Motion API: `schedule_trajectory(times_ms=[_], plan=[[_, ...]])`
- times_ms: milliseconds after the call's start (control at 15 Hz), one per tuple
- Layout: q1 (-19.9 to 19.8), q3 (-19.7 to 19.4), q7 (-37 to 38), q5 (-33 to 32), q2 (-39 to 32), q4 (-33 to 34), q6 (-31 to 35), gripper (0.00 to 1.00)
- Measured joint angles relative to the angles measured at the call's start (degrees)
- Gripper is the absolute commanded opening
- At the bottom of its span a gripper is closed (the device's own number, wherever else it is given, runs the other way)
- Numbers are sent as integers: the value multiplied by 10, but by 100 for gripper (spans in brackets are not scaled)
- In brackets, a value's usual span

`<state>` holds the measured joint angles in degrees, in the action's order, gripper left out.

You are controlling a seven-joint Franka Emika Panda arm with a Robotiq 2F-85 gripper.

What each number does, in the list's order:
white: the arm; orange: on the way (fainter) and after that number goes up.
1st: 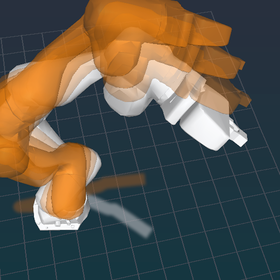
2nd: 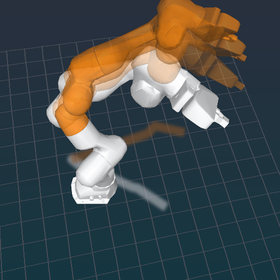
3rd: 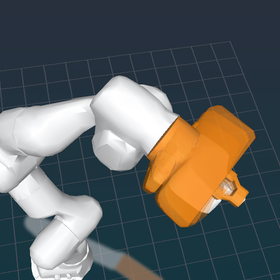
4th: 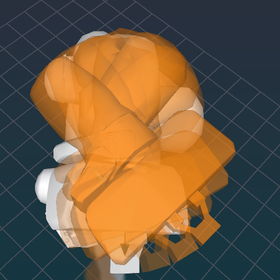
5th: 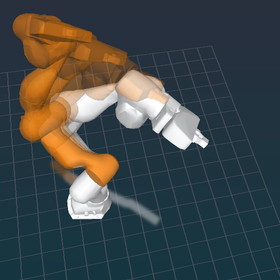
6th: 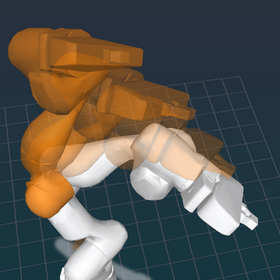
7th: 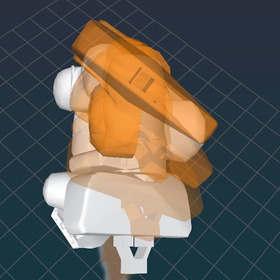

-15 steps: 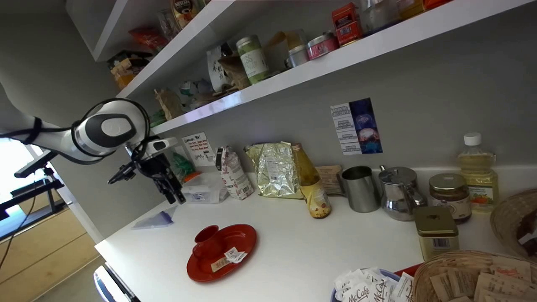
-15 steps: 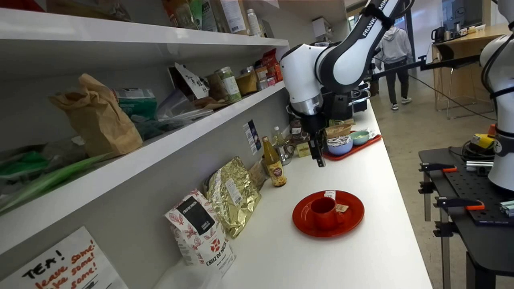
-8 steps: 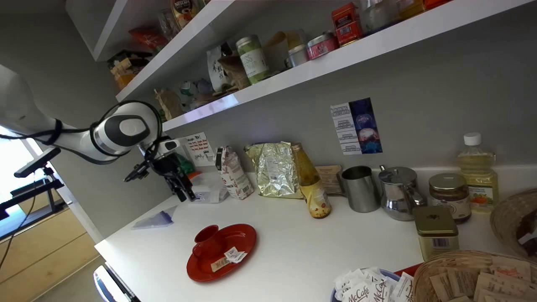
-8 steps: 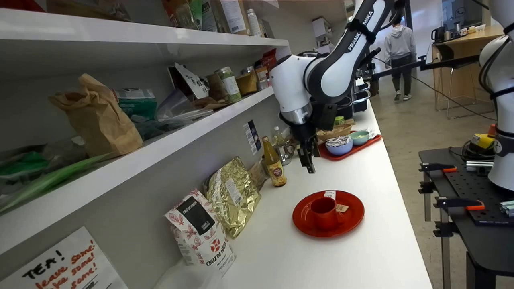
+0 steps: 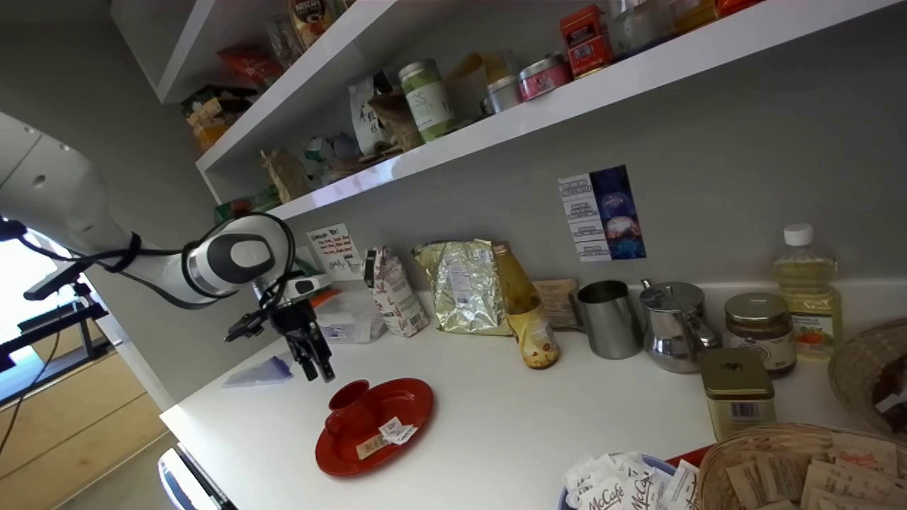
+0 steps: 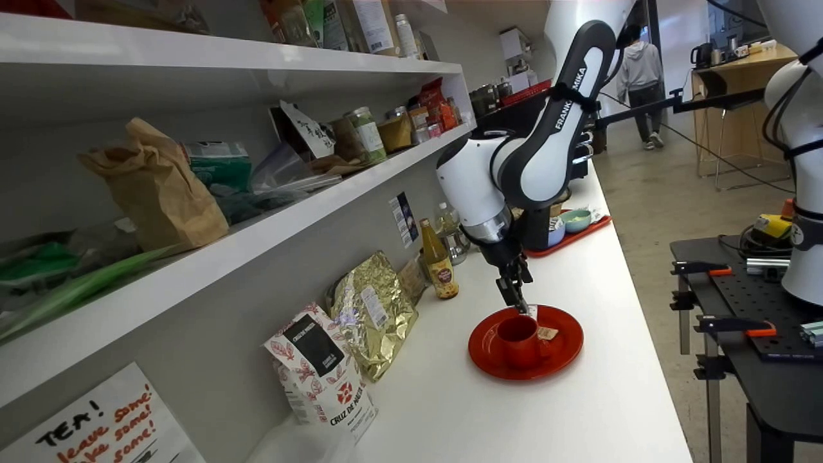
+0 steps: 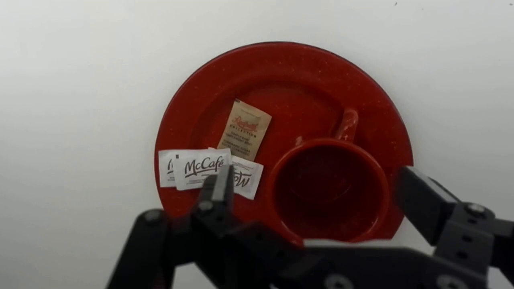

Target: Remove the orange cup from the orange plate and put it on the counter

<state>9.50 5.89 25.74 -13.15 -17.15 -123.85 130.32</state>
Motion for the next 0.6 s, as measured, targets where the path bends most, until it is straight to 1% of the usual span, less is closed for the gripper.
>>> schedule_trajectory(times_ms=[400, 600], plan=[[0, -32, 0, 0, -11, 5, 0, 100], [0, -37, 0, 3, -21, 18, 0, 100]])
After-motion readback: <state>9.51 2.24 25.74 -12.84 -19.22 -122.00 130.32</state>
